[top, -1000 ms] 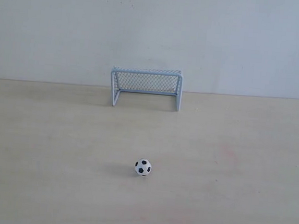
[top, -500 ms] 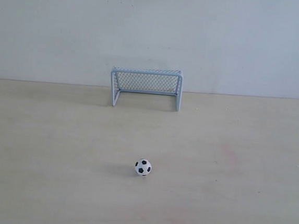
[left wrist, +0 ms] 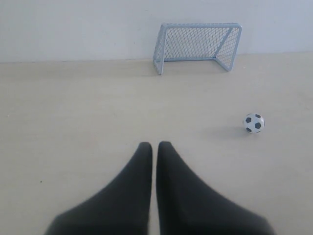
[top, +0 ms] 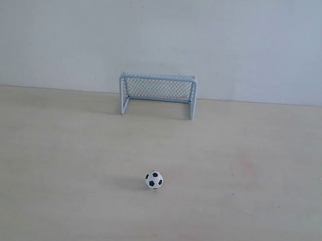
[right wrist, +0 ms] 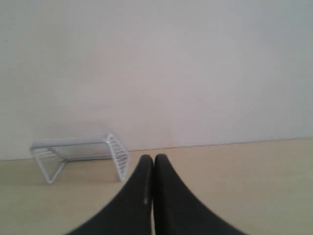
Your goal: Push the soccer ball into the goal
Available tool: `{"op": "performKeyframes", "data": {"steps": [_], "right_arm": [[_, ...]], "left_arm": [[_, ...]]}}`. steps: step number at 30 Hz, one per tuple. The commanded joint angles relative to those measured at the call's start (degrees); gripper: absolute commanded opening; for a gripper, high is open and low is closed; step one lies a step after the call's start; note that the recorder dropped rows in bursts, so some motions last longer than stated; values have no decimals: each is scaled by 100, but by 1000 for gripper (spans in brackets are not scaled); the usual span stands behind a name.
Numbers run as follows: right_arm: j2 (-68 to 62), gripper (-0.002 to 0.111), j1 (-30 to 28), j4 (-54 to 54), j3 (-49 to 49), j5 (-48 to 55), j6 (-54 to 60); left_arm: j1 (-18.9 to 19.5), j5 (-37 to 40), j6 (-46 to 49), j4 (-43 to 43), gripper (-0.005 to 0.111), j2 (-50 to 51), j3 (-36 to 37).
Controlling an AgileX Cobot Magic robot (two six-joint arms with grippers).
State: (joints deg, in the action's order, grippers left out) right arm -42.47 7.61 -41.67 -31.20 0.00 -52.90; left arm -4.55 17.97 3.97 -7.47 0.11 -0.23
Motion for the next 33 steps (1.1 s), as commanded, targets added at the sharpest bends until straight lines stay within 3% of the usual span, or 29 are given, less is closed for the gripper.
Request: {"op": "performKeyframes", "data": {"steps": [1,7,12,18,21,25,28,33], "right_arm": [[-8,0,531,65,-38,-884,-238],[2,0,1277,64,-38,-1456,-1327],[2,0,1363,64,-38,-1487,-1293],[2,0,1363,-147,-38,-717,-1122],[2,0,1363,-239,-38,-224,-203],[-12,0,1363,247,-38,1082,2715],[-102,0,1363,649,-38,2365,3980],[-330,0,1363,1654,-394,4102,4905]], "left_arm": [[3,-8,15,7,4,-11,23],[3,-8,15,7,4,-11,23],[3,-8,15,7,4,-11,23],[3,-8,15,7,4,-11,23],[3,-8,15,7,4,-11,23],[3,-8,15,7,4,-11,23],[3,-8,15,7,4,-11,23],[3,-8,15,7,4,-11,23]]}}
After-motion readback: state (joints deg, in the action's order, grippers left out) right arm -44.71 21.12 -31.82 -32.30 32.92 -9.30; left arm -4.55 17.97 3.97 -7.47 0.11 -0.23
